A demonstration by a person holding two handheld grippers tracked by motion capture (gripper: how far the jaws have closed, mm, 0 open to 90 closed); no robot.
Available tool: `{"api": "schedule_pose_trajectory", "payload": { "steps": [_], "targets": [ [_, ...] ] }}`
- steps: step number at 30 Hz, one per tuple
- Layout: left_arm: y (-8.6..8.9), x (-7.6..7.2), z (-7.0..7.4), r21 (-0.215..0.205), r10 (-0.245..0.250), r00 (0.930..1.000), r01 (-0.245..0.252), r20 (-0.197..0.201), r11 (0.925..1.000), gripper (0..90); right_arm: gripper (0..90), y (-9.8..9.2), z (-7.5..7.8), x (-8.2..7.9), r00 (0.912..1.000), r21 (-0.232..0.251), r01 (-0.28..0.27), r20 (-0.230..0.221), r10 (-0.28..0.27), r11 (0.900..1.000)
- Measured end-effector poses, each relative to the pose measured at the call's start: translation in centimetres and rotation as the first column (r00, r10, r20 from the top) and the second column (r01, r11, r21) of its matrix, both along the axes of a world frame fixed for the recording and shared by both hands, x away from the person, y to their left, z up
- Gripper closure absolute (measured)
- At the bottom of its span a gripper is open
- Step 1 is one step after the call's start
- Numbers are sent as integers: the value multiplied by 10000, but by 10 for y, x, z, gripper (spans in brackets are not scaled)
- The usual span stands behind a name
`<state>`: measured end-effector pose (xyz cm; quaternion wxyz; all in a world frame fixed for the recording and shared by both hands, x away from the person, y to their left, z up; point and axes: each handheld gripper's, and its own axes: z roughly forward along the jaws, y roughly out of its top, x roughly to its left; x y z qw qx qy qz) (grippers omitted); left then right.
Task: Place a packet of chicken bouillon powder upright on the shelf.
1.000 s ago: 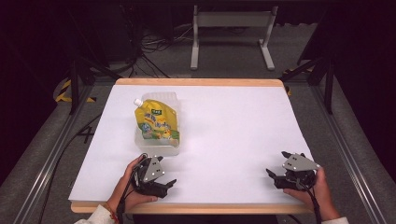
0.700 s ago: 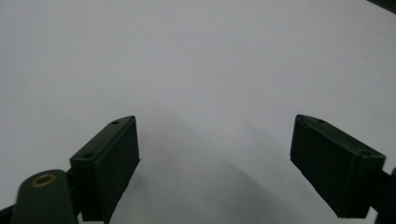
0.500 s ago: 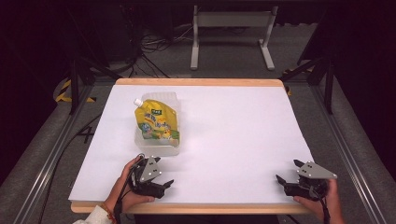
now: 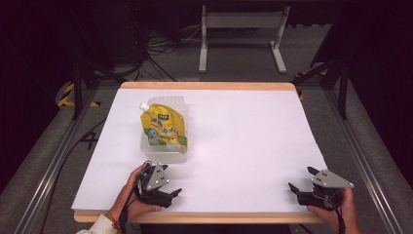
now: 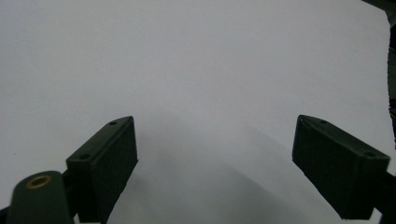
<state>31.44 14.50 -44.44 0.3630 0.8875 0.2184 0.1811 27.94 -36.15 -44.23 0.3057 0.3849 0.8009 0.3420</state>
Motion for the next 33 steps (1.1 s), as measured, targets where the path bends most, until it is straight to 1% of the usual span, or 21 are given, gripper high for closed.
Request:
{"api": "schedule_pose_trajectory", "payload": {
  "steps": [6,17,27,33],
  "targets": [
    [0,0,0,27,-16,10000,16,4,10000,125,145,0,0,0,10000,-6,-34,-7,34,10000],
    [-1,0,0,91,-27,10000,27,15,10000,124,146,2,0,0,10000,-160,-72,14,72,9998],
    [-1,0,1,36,-31,10000,31,56,10000,124,146,2,0,0,10000,-171,-78,27,79,9998],
    [-2,2,2,-64,-35,10000,35,-3,10000,122,145,2,0,1,10000,-113,-48,17,48,9999]
  ]
}}
